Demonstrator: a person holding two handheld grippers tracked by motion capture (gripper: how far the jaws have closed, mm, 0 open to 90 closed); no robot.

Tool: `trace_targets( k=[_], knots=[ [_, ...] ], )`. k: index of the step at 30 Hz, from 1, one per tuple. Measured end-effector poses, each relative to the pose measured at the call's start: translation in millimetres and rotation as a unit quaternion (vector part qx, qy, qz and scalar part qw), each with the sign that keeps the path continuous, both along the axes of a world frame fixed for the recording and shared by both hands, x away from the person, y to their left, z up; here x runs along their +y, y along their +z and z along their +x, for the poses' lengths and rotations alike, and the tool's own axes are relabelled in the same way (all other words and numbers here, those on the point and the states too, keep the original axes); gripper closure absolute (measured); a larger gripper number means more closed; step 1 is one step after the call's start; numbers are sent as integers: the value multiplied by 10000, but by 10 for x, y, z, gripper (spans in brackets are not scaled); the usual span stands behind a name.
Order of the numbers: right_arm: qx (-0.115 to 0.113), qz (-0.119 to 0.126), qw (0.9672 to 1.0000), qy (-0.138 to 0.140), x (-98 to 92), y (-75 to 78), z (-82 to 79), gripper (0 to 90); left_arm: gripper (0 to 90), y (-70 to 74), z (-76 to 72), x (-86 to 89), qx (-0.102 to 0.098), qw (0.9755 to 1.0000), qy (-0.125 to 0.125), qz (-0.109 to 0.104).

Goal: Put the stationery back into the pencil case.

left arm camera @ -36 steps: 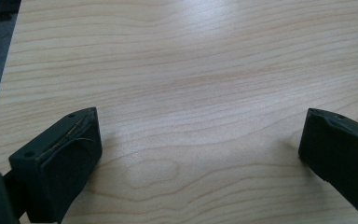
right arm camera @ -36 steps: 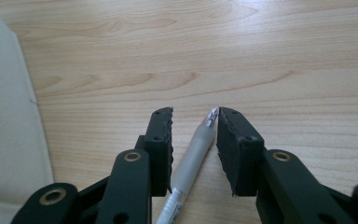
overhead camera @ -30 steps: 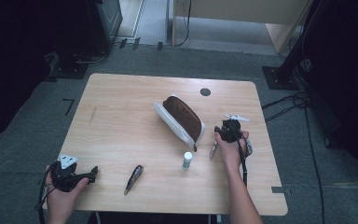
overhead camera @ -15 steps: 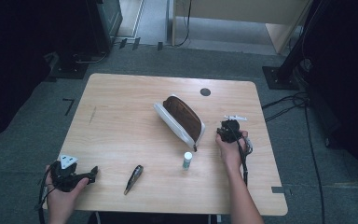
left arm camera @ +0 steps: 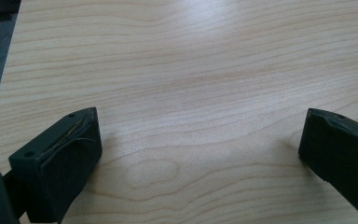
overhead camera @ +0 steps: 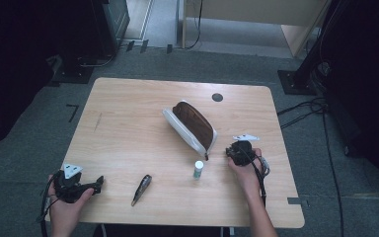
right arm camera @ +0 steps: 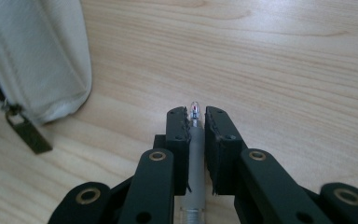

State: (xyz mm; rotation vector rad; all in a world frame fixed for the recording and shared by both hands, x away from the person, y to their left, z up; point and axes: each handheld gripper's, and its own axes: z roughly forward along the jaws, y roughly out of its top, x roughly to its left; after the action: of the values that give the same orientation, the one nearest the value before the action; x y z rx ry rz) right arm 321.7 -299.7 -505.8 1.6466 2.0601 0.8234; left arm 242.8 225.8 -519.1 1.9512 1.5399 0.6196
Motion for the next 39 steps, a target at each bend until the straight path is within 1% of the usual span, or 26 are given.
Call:
trace_targets(
  k=[4, 7, 8, 10, 11, 14, 17, 19, 20, 25, 26, 27, 28, 31, 34, 35, 39],
  knots=[
    [37, -35, 9999, 121, 1, 3, -18, 794, 0, 0, 0, 0, 0, 10000, 0, 0],
    [83, 20, 9999, 86, -11, 8, 4, 773, 0, 0, 0, 0, 1, 10000, 0, 0],
    [112, 80, 9999, 105, -23, 10, 10, 756, 0, 0, 0, 0, 1, 10000, 0, 0],
    [184, 174, 9996, 125, -40, 17, 17, 754, 0, 0, 0, 0, 1, 10000, -1, 0],
    [234, 208, 9994, 111, -44, 22, 13, 762, 0, 0, 0, 0, 0, 10000, 0, 0],
    [247, 207, 9995, 74, -52, 24, -4, 768, 0, 0, 0, 0, 0, 10000, 0, -1],
    [247, 191, 9995, -2, -60, 26, -16, 749, 0, 0, 0, 0, 0, 10000, 0, 0],
    [245, 144, 9996, 4, -64, 27, -21, 780, 0, 0, 0, 0, 0, 10000, 0, 0],
    [260, 158, 9995, 23, -64, 28, -23, 800, 0, 0, 0, 0, 0, 10000, 0, 0],
    [196, 145, 9997, 66, -66, 21, -37, 811, 0, 0, 0, 0, 1, 10000, 0, 0],
    [179, 183, 9997, 42, -72, 18, -40, 811, 0, 0, 0, 0, 0, 10000, 0, -1],
    [145, 128, 9998, 12, -84, 15, -44, 811, 0, 0, 0, 0, 0, 10000, 1, -1],
    [137, 141, 9998, -33, -87, 15, -51, 812, 0, 0, 0, 0, 0, 10000, 0, 0],
    [-28, 232, 9997, -34, -114, 38, -87, 812, 0, 0, 0, 0, 0, 10000, 0, -1],
    [-237, 326, 9992, 31, -121, 108, -137, 812, 0, 0, 0, 0, 1, 10000, 1, 0],
    [-304, 401, 9987, 46, -119, 139, -155, 812, 0, 0, 0, 0, -1, 10000, 1, -1],
    [-613, 577, 9964, 131, -99, 270, -220, 812, 0, 0, 0, 0, 1, 10000, 0, 0]
  ],
)
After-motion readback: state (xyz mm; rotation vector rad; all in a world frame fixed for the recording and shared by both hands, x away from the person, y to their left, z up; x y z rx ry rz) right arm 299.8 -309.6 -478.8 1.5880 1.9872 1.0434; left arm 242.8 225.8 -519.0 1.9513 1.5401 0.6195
